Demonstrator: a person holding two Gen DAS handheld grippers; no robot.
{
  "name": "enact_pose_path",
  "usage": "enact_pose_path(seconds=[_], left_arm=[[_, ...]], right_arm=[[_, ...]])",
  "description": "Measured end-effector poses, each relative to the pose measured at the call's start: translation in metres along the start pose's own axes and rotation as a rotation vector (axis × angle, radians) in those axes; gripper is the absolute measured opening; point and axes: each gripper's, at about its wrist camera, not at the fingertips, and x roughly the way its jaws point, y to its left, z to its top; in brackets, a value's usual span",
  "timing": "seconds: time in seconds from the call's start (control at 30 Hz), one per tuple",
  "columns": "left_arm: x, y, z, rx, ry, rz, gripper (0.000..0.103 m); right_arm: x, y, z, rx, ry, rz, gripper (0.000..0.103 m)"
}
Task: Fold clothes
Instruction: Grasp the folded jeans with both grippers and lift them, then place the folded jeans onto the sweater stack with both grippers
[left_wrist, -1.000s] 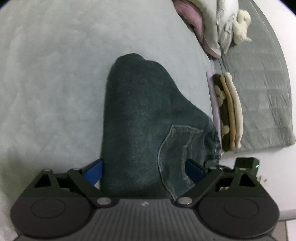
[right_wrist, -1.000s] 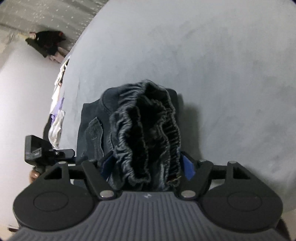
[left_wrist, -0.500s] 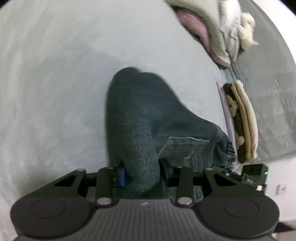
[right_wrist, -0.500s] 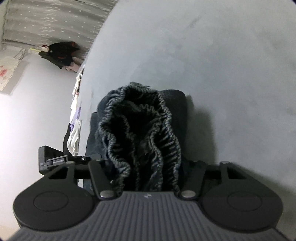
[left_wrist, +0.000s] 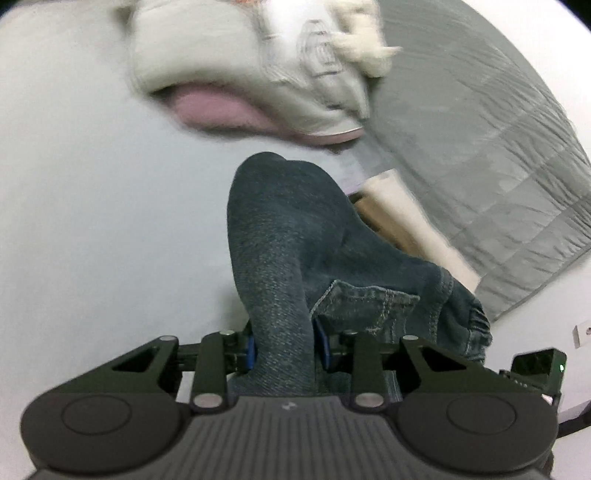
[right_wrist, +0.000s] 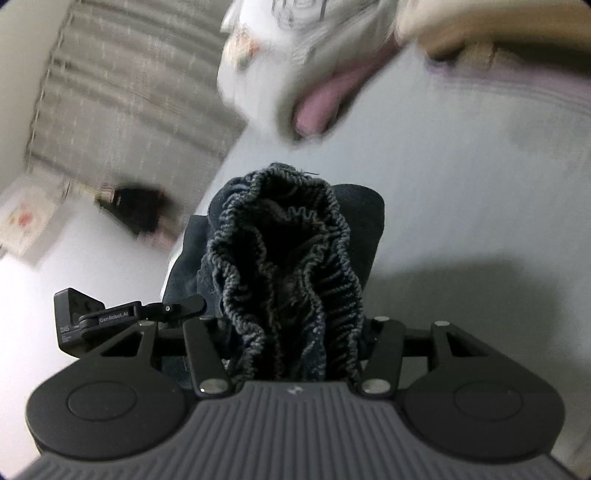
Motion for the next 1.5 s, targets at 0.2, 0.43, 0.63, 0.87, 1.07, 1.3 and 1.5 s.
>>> enact_pose_path(seconds=[0.2,0.43,0.63,0.87,1.07,1.3,1.5], left_arm=[[0.094,-0.111,0.084,0.117,0.009,-0.058,0.03],[0.198,-0.237,0.151,0.262,0.019,-0.112,0.03],[0.281,-0.281,0.157,0.312,0.053,-0.112,0.03],[0.349,-0.255,0.13,0.344,0.012,-0.027,0.049],[0.318,-0.252,0.122,0.414,-0.09,0.03,0.054],[0.249,-0.279,0.094,0.575,-0.254,0.068,0.055],[0.263,-0.283,0.082,0.568,-0.154,0.066,0.054]], right_arm=[[-0.058,-0.024,0.081,0.035,-0.168,-0.099,0.056],[-0.107,-0.072,0.165,0.104,-0.352,-0.205,0.057],[-0.127,-0.137,0.202,0.222,-0.428,-0.263,0.058],[-0.096,-0.206,0.2,0.321,-0.416,-0.312,0.063],[-0.087,-0.191,0.193,0.15,-0.458,-0.418,0.076],[-0.109,-0.112,0.179,-0.208,-0.563,-0.656,0.076],[-0.089,-0.076,0.154,-0.422,-0.612,-0.719,0.076]])
